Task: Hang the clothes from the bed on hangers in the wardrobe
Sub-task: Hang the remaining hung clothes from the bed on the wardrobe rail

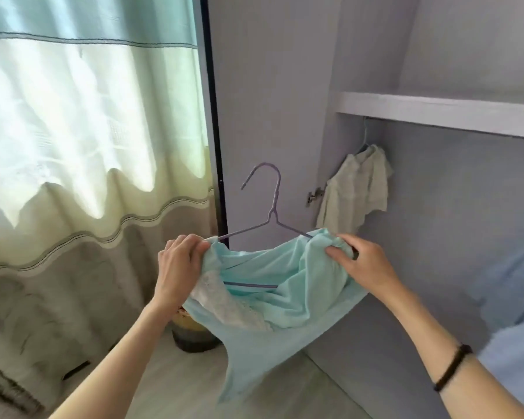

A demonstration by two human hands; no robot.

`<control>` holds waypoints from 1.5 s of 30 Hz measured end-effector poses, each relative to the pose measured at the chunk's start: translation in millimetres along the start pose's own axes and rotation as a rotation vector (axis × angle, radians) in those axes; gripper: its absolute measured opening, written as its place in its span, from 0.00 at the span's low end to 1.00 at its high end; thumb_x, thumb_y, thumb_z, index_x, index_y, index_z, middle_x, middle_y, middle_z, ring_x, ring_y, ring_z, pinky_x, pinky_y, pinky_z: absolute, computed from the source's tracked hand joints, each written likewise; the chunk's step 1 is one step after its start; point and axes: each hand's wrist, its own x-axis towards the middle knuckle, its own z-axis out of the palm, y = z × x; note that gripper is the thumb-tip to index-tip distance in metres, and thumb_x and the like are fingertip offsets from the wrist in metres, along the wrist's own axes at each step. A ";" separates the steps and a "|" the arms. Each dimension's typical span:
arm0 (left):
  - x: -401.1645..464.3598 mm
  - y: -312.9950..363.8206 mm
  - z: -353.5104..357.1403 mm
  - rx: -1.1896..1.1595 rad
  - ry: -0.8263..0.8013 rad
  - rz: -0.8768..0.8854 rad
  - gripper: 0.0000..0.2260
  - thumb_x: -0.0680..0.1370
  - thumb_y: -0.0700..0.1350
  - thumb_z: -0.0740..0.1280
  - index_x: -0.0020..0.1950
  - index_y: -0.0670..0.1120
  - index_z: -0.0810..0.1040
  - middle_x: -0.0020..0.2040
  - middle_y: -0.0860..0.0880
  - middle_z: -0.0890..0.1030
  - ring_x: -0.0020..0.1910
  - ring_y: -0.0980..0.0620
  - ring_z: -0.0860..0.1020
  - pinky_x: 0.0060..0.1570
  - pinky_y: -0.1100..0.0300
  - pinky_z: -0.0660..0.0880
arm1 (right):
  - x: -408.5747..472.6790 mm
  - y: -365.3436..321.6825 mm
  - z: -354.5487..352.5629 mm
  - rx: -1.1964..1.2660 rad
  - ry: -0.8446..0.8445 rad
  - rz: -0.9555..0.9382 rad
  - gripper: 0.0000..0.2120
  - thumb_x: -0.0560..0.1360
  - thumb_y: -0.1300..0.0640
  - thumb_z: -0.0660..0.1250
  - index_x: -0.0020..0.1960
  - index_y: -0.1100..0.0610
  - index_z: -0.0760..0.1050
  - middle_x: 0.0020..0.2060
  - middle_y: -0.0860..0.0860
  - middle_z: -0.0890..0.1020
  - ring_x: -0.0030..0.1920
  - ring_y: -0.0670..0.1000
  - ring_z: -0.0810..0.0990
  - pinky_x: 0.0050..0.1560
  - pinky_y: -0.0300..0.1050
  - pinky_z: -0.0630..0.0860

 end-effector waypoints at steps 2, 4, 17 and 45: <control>8.9 13.2 28.5 -0.008 -0.055 0.055 0.10 0.80 0.45 0.59 0.47 0.43 0.79 0.45 0.48 0.78 0.43 0.50 0.70 0.48 0.54 0.66 | -6.6 18.1 -16.5 -0.053 0.009 0.092 0.09 0.72 0.47 0.68 0.47 0.53 0.78 0.41 0.48 0.82 0.43 0.49 0.79 0.48 0.51 0.76; 16.0 29.1 55.6 0.009 -0.099 0.102 0.11 0.80 0.46 0.59 0.49 0.43 0.79 0.46 0.47 0.79 0.43 0.52 0.70 0.45 0.56 0.67 | -11.0 35.1 -31.0 -0.072 0.051 0.184 0.12 0.72 0.47 0.68 0.43 0.57 0.78 0.37 0.52 0.82 0.40 0.52 0.79 0.44 0.54 0.76; 99.0 129.4 202.6 -0.068 -0.491 0.257 0.16 0.81 0.44 0.56 0.69 0.47 0.69 0.65 0.45 0.73 0.62 0.44 0.71 0.60 0.54 0.67 | 34.6 129.7 -106.3 -0.132 0.400 0.440 0.18 0.73 0.50 0.68 0.34 0.64 0.70 0.28 0.52 0.72 0.31 0.52 0.69 0.32 0.45 0.63; 400.1 270.3 359.0 -0.105 -0.124 0.746 0.23 0.82 0.45 0.55 0.76 0.50 0.53 0.75 0.39 0.52 0.74 0.37 0.48 0.73 0.46 0.49 | 339.6 220.2 -65.9 0.367 0.810 0.562 0.15 0.78 0.61 0.60 0.63 0.64 0.67 0.55 0.60 0.76 0.54 0.58 0.76 0.54 0.48 0.73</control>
